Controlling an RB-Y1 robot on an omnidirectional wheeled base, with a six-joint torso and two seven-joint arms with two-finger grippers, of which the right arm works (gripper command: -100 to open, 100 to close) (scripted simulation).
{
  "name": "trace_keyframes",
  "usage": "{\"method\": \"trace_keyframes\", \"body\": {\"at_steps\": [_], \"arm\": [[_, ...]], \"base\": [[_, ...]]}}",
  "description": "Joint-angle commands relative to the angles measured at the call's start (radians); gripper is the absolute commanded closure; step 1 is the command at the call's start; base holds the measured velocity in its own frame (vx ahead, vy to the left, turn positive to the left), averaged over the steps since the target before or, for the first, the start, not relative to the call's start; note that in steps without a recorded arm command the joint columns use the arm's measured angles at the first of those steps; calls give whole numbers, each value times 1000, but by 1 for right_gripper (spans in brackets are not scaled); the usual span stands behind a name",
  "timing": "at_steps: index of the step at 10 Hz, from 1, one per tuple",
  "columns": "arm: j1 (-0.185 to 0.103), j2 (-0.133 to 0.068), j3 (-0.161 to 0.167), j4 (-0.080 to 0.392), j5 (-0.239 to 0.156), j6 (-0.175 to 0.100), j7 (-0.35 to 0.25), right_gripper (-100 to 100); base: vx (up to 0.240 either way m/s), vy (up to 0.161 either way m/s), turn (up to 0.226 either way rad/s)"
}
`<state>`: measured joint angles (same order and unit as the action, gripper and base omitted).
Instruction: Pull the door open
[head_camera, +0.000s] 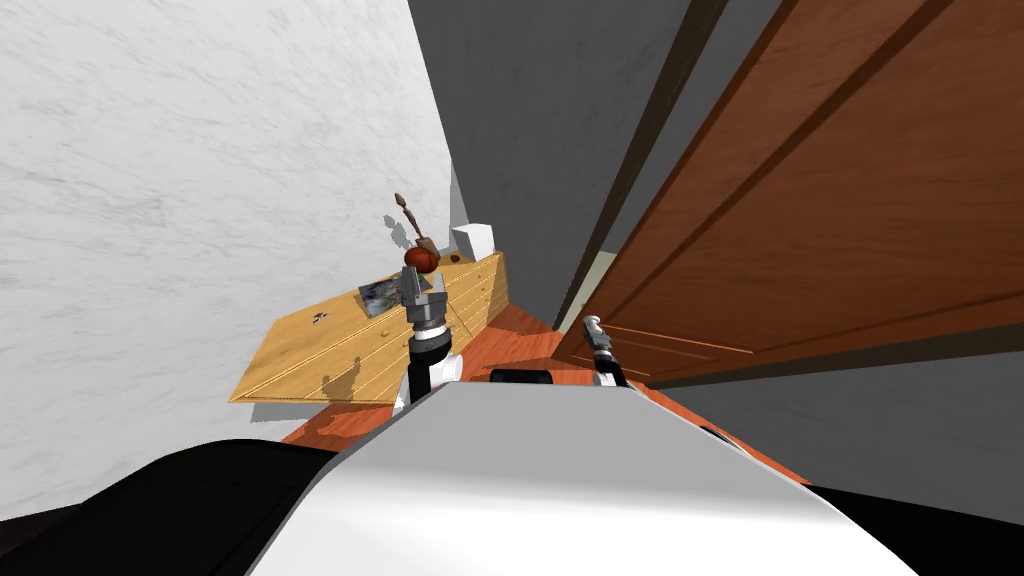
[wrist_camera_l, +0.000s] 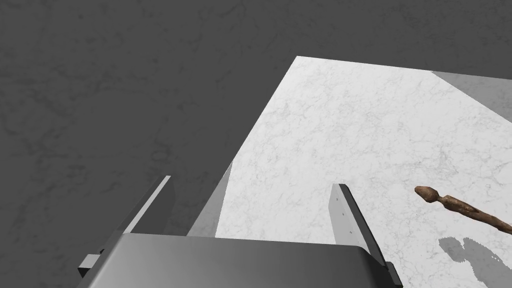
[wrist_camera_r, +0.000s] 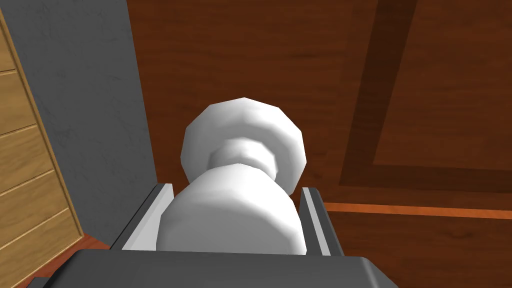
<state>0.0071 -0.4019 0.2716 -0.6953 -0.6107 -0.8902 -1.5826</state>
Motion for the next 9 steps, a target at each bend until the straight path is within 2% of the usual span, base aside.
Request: {"method": "trace_keyframes", "body": {"at_steps": [1, 5, 6, 7, 9], "arm": [[15, -14, 21, -12, 11, -11, -21, 100], [44, -61, 86, -30, 46, -48, -90, 100], [40, -56, 78, -25, 42, -40, -80, 100], [55, -70, 100, -24, 51, -62, -103, 100], [68, -89, 121, -24, 60, -88, -126, 100]], "base": [[-234, -47, 94], [-268, -39, 96], [-115, -26, 21], [-145, -48, 119], [-233, -74, 126]]}}
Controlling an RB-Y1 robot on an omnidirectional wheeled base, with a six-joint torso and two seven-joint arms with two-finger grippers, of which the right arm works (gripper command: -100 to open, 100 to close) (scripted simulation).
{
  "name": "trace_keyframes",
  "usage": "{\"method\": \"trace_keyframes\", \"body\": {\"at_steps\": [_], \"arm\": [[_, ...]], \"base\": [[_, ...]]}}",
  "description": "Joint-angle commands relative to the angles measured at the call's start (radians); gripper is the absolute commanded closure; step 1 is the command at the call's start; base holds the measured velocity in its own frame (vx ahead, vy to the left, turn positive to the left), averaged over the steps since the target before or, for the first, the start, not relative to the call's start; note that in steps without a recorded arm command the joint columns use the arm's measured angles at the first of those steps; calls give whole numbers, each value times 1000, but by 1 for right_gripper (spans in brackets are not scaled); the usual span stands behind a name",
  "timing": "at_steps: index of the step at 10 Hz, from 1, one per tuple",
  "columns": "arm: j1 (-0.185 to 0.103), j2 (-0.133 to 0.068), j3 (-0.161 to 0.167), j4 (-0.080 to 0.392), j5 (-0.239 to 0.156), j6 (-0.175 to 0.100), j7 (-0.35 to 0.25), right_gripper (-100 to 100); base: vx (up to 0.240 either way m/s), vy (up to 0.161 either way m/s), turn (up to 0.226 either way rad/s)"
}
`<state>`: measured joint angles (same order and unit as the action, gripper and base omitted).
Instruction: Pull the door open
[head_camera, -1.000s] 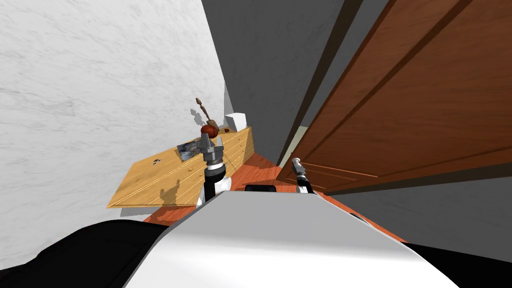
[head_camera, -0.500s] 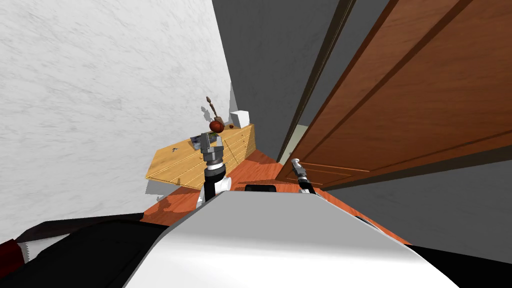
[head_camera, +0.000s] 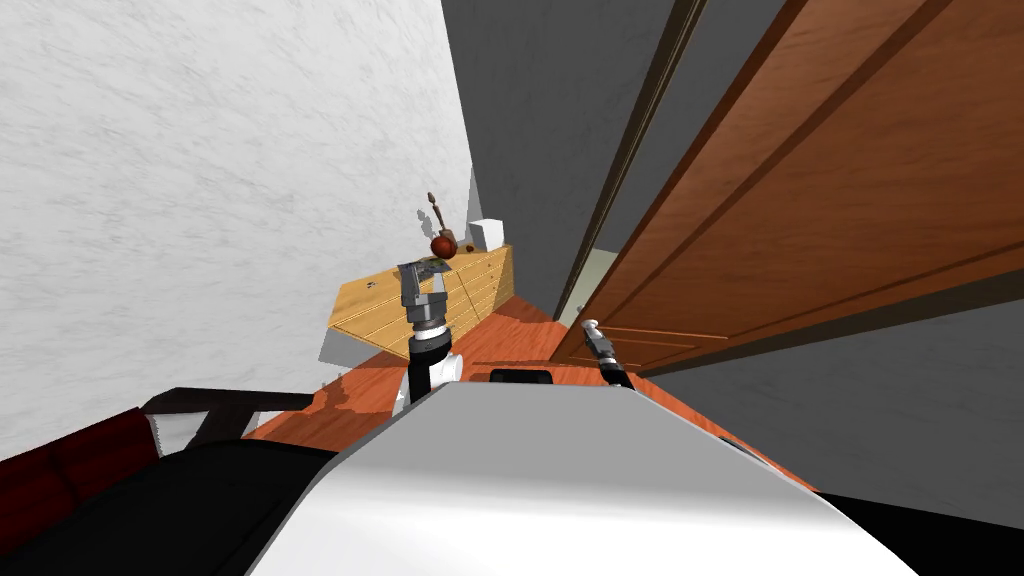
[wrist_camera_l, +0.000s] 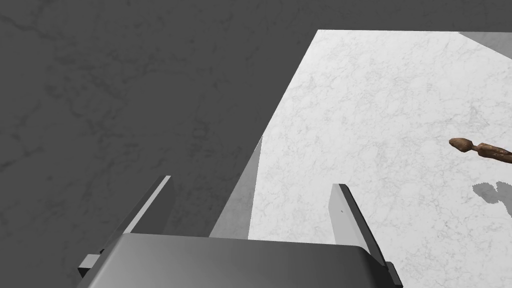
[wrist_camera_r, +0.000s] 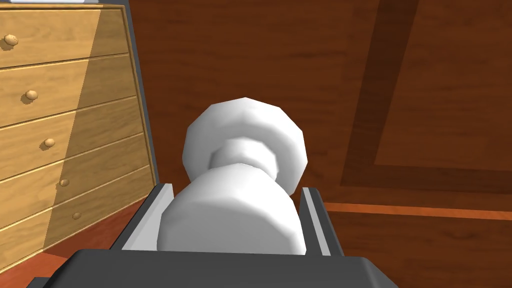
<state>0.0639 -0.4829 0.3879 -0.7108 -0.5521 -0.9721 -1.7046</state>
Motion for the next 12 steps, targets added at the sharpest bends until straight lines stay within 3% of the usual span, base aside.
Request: {"method": "trace_keyframes", "body": {"at_steps": [1, 5, 6, 12], "arm": [[23, -24, 22, -8, 9, -28, -24, 100], [49, -62, 64, -8, 27, -81, -70, 100], [37, -51, 63, 9, 28, -76, -66, 100], [60, -84, 104, 27, 42, -144, -108, 100]], "base": [[-245, -31, 143], [-210, -58, 101], [-90, -19, 19], [-183, -63, 134]]}}
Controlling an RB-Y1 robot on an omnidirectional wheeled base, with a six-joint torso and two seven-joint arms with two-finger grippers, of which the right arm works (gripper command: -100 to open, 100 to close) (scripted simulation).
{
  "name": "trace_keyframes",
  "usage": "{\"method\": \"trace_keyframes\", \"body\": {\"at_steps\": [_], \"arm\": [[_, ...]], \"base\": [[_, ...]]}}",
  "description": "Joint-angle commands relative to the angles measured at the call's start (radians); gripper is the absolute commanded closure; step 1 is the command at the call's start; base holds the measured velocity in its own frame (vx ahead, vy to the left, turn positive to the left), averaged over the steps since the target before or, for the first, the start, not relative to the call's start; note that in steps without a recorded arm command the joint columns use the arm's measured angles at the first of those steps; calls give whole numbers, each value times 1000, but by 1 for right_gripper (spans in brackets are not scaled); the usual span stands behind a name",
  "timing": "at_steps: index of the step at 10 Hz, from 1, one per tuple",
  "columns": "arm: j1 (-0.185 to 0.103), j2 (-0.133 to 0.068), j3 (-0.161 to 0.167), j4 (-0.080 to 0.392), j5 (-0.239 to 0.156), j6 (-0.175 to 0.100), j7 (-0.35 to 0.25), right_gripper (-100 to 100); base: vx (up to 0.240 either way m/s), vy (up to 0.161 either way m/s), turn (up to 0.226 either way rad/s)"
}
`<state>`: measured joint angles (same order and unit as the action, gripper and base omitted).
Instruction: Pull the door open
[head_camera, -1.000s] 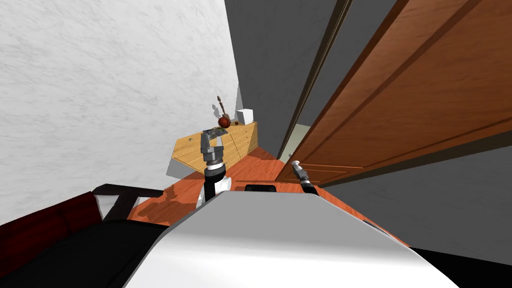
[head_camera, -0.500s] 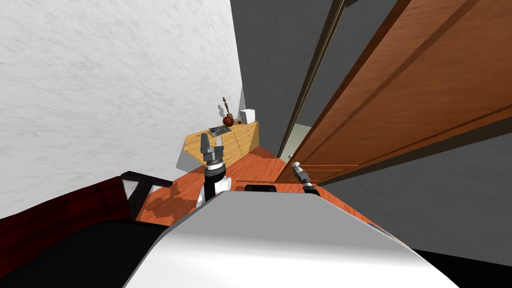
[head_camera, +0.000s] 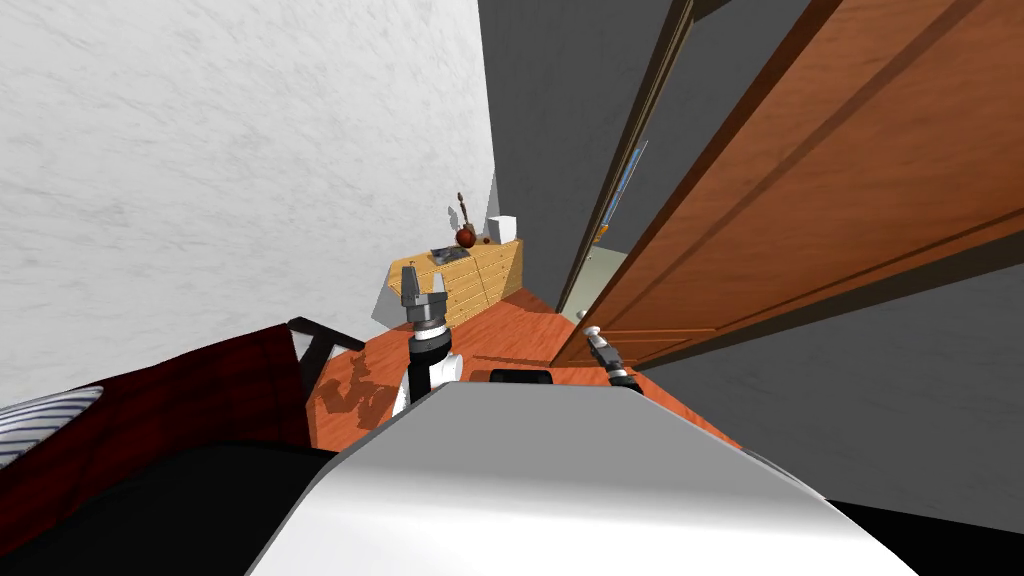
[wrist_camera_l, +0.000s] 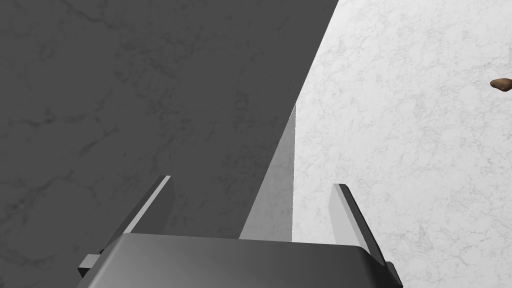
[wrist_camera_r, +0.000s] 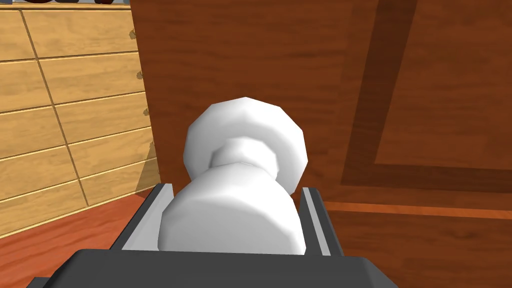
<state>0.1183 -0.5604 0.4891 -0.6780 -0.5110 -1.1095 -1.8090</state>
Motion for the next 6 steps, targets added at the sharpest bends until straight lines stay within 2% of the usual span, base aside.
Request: {"method": "trace_keyframes", "body": {"at_steps": [1, 4, 5, 6], "arm": [[10, -12, 10, -3, 3, -18, -10, 100], [18, -26, 25, 4, 7, -44, -26, 100], [15, -22, 23, 1, 8, -34, -21, 100], [20, -26, 32, 12, 11, -51, -29, 100]], "base": [[-210, -71, 141], [-198, -61, 114], [-77, -24, 21], [-140, -57, 147]]}}
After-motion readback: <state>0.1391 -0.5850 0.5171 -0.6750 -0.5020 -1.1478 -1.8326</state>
